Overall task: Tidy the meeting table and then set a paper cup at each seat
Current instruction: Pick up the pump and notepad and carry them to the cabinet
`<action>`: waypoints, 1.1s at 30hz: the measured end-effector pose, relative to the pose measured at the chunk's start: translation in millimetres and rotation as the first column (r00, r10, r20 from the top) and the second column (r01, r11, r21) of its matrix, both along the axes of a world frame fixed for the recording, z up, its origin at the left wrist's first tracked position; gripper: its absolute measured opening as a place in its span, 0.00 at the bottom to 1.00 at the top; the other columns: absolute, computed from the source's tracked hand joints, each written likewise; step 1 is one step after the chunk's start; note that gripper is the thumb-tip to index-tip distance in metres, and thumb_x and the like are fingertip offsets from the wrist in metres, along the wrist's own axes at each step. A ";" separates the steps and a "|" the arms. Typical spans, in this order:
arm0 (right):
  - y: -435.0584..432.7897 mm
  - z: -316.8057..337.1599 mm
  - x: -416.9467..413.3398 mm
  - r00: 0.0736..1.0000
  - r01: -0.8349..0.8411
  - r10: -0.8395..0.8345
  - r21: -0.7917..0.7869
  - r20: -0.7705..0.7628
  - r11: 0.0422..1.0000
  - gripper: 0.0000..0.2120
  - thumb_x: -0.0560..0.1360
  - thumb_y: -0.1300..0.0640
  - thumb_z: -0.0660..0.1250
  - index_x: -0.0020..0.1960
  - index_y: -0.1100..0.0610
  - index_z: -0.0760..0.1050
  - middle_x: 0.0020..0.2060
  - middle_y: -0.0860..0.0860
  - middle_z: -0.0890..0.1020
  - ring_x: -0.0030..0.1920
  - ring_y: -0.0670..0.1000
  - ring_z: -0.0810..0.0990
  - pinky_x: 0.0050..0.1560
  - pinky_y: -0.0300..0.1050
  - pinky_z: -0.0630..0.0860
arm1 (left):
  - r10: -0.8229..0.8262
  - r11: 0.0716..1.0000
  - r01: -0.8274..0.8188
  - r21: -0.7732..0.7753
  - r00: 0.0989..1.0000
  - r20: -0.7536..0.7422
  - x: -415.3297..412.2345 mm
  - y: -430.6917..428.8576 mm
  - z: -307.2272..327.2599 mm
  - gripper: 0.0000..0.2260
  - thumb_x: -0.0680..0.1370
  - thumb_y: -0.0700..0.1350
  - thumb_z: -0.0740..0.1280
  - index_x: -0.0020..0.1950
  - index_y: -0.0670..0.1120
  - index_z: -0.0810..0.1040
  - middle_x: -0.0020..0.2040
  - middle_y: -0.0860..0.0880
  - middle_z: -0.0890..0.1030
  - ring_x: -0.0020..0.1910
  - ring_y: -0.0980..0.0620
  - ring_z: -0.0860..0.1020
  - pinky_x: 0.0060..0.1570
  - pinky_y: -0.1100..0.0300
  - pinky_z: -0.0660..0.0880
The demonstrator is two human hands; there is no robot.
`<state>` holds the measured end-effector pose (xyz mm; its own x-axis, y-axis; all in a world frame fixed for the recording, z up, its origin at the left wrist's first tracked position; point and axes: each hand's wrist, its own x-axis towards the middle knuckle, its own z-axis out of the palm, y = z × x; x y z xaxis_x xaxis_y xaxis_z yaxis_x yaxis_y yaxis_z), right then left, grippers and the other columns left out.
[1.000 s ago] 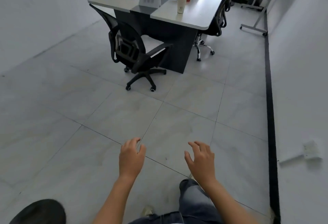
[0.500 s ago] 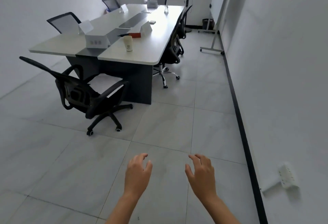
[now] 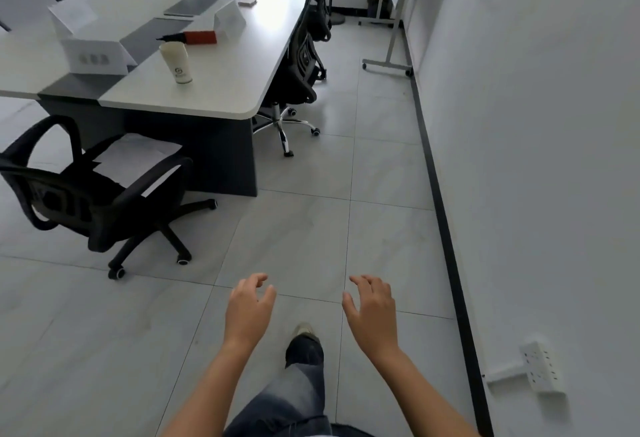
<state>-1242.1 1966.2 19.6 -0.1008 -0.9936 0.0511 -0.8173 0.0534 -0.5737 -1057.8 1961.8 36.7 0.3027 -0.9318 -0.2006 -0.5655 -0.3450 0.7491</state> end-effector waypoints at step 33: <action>-490.7 5.3 -261.8 0.990 0.104 -0.111 0.087 0.084 0.991 0.19 0.73 0.52 0.58 0.58 0.61 0.75 0.54 0.57 0.80 0.54 0.56 0.76 0.55 0.44 0.70 | -0.079 0.989 0.087 0.118 0.994 -0.072 -262.1 -481.7 -1.7 0.13 0.77 0.41 0.60 0.60 0.42 0.74 0.48 0.48 0.77 0.47 0.51 0.75 0.49 0.58 0.72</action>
